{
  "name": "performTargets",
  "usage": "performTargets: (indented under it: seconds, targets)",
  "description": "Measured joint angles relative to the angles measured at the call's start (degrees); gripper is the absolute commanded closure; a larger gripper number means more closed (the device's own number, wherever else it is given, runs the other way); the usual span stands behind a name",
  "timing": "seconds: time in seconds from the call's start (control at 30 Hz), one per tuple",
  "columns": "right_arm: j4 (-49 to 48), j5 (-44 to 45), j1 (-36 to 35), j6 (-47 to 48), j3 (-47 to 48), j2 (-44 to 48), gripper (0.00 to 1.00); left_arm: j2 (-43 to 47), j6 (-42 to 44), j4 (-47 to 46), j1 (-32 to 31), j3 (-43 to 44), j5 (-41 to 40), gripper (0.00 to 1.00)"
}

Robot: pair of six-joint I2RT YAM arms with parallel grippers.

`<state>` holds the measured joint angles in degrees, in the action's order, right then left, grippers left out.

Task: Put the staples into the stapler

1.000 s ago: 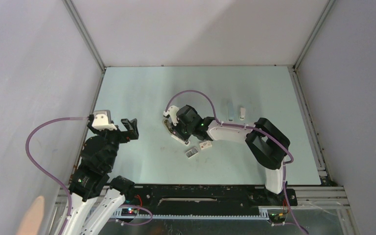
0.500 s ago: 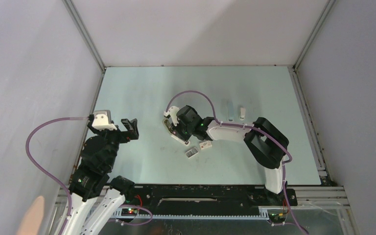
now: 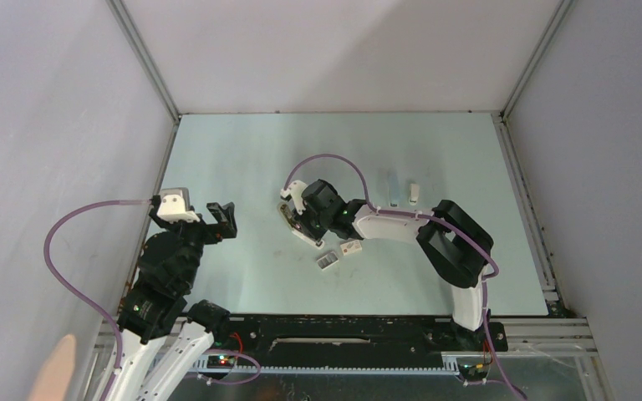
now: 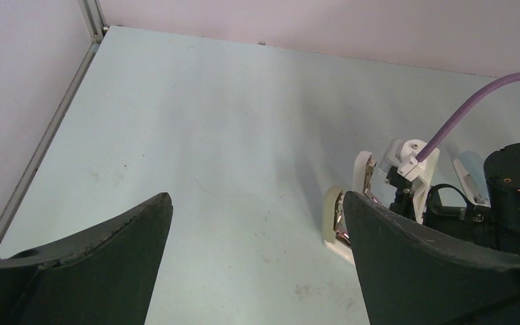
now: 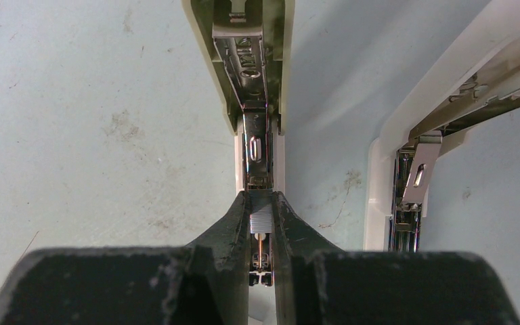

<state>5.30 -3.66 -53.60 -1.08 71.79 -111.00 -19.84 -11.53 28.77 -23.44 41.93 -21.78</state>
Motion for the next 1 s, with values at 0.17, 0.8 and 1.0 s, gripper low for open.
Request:
performTargets:
  seconds: [0.17, 0.8, 1.0]
  targets:
    - [0.0, 0.0, -0.1, -0.1, 0.0, 0.0, 0.87, 0.0, 0.0, 0.0, 0.0, 0.0, 0.0, 0.00]
    - [0.2, 1.1, -1.2, -1.2, -0.1, 0.3, 0.88, 0.0, 0.0, 0.0, 0.0, 0.0, 0.0, 0.00]
    - [0.1, 2.2, -1.6, -2.1, -0.1, 1.0, 0.88, 0.0, 0.0, 0.0, 0.0, 0.0, 0.0, 0.00]
